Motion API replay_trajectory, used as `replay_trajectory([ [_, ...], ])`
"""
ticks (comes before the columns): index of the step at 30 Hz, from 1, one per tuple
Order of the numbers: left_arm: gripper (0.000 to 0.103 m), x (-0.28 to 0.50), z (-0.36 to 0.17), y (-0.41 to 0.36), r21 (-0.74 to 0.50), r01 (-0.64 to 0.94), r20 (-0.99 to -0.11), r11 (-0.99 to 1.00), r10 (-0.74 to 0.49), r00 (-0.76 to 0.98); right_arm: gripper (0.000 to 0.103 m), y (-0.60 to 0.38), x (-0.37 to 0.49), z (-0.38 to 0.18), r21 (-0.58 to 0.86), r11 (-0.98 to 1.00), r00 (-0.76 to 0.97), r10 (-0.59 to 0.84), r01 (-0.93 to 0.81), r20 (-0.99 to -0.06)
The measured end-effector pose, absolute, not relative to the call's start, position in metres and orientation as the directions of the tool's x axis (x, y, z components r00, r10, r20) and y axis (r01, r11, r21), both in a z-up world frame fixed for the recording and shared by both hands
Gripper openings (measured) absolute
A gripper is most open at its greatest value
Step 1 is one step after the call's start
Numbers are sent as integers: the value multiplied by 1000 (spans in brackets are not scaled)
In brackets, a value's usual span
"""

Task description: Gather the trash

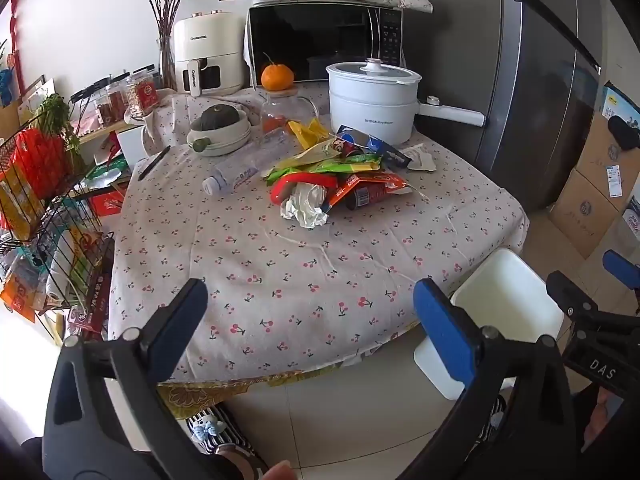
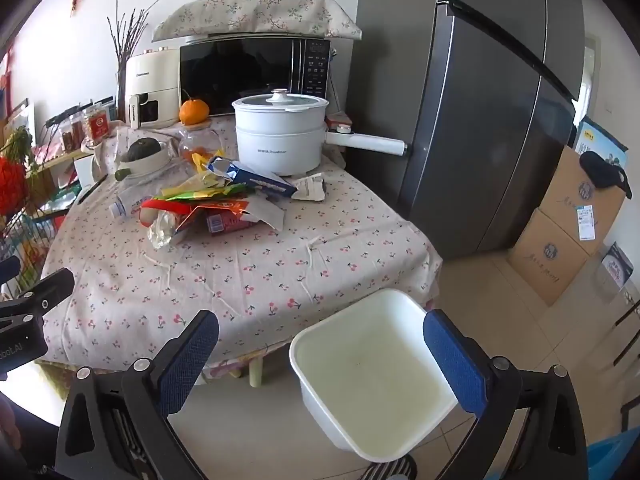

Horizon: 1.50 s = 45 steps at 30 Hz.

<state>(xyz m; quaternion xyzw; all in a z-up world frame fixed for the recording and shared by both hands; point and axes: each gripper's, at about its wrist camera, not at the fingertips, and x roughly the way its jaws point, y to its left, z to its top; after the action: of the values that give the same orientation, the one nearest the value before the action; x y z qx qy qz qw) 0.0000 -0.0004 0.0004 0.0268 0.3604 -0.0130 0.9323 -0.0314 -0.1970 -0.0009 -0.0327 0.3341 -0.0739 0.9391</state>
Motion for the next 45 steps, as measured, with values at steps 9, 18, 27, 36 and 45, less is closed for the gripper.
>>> replay_trajectory([
  [9, 102, 0, -2, -9, 40, 59, -664, 997, -18, 748, 103, -194, -27, -7, -81, 991, 763, -133, 105, -632],
  [18, 102, -2, 0, -6, 38, 64, -664, 997, -22, 748, 103, -193, -26, -9, -90, 990, 753, -138, 105, -644],
  [27, 102, -2, 0, -4, 34, 64, -663, 997, -26, 748, 103, -192, -25, -10, -103, 990, 752, -142, 99, -644],
  [36, 102, -3, 0, -1, 30, 60, -663, 998, -25, 748, 103, -191, -24, -11, -110, 989, 750, -147, 99, -644],
  [45, 102, -3, 0, 2, 33, 53, -661, 998, -18, 750, 103, -192, -25, -11, -112, 988, 753, -152, 104, -640],
])
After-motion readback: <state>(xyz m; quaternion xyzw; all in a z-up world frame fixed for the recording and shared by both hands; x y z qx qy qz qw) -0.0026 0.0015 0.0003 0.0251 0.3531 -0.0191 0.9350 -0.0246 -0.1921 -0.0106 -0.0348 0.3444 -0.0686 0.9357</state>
